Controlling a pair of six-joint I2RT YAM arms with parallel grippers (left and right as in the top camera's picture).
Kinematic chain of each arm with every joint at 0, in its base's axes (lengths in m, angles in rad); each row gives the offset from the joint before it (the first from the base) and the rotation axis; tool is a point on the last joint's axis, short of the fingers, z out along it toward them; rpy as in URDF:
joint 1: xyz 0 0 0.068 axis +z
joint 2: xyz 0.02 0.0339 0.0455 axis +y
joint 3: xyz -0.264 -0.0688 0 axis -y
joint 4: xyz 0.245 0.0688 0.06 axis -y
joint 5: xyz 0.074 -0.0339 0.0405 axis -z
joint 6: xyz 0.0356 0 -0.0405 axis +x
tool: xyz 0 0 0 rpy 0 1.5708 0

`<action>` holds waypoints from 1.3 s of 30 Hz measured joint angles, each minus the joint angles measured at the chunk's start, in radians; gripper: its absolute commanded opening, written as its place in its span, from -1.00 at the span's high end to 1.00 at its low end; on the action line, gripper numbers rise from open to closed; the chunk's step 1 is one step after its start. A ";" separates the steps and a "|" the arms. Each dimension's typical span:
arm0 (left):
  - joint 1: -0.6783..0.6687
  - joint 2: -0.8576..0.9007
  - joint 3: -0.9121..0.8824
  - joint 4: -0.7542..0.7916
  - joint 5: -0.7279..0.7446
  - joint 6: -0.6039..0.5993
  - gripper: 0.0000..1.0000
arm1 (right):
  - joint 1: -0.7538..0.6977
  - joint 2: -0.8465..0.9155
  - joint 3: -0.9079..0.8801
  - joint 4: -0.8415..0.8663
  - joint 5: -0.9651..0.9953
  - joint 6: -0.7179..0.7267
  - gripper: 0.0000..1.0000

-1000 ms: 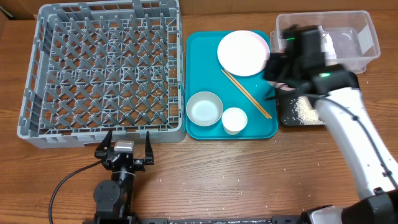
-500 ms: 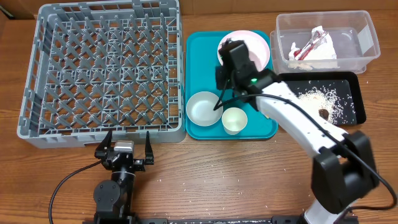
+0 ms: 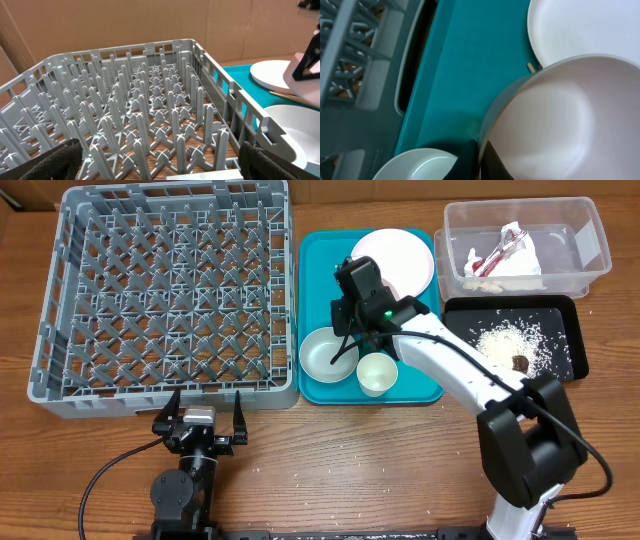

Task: Sort waste into correct bins and load items into the dishwasher
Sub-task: 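Set the emptied bowl back on the teal tray with the right gripper, then grasp the white paper cup with the right gripper and lift it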

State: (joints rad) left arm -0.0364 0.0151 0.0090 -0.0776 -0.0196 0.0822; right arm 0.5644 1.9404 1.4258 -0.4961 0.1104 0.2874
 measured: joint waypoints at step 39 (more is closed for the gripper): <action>0.000 0.000 0.000 0.000 0.000 0.000 -1.00 | -0.143 -0.213 0.249 -0.805 -0.159 0.219 -0.27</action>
State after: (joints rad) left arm -0.0364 0.0151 0.0090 -0.0776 -0.0196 0.0822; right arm 0.4217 1.7271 1.6745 -1.3010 -0.0483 0.5068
